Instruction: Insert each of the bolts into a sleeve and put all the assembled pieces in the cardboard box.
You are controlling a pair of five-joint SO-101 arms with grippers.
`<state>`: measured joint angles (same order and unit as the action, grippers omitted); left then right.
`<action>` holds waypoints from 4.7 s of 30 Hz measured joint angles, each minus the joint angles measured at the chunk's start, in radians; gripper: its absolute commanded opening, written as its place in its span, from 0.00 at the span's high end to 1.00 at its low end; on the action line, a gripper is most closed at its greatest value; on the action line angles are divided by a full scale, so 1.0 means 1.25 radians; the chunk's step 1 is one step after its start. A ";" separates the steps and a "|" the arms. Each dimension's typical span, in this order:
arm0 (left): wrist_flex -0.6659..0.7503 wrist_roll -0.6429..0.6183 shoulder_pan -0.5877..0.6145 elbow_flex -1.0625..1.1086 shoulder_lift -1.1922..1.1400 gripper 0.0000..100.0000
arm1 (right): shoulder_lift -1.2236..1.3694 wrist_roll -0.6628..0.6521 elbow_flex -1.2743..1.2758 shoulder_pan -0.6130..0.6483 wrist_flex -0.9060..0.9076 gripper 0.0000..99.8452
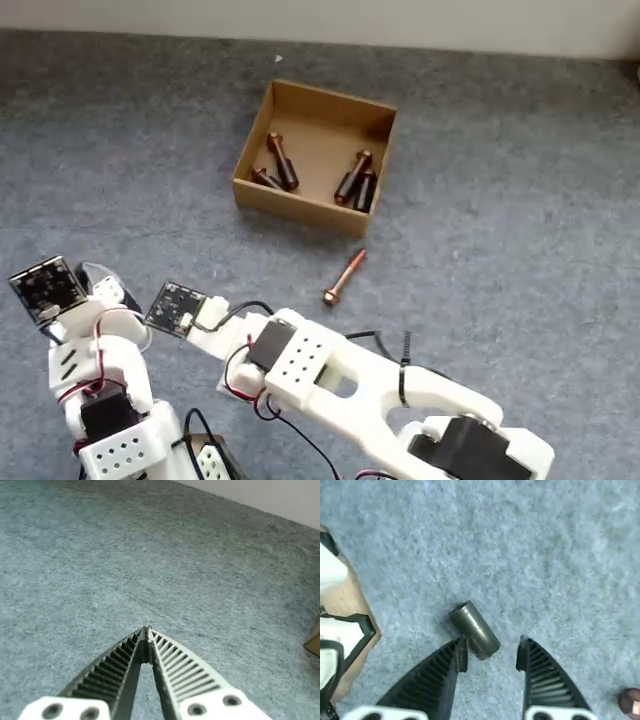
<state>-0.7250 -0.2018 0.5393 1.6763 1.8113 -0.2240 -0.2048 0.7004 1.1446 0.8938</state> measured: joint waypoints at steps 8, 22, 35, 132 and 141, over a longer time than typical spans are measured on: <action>0.018 0.000 0.087 0.000 0.000 0.98 | 0.031 0.000 0.000 0.002 -0.005 0.85; 0.041 0.000 0.145 0.000 0.000 0.98 | 0.055 0.000 0.000 0.037 -0.080 0.85; 0.041 0.000 0.145 0.000 0.000 0.98 | 0.182 -0.005 -0.014 0.041 -0.088 0.85; -0.064 0.216 -0.856 -0.811 -1.241 0.86 | -0.709 0.394 0.454 -0.948 -0.145 1.00; -0.054 0.200 -0.901 -0.965 -1.490 0.86 | -0.709 0.394 0.454 -0.949 -0.145 1.00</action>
<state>-0.7925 0.0483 -0.5869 0.4703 -0.0514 -1.1109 0.2877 1.2681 -0.0414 0.7127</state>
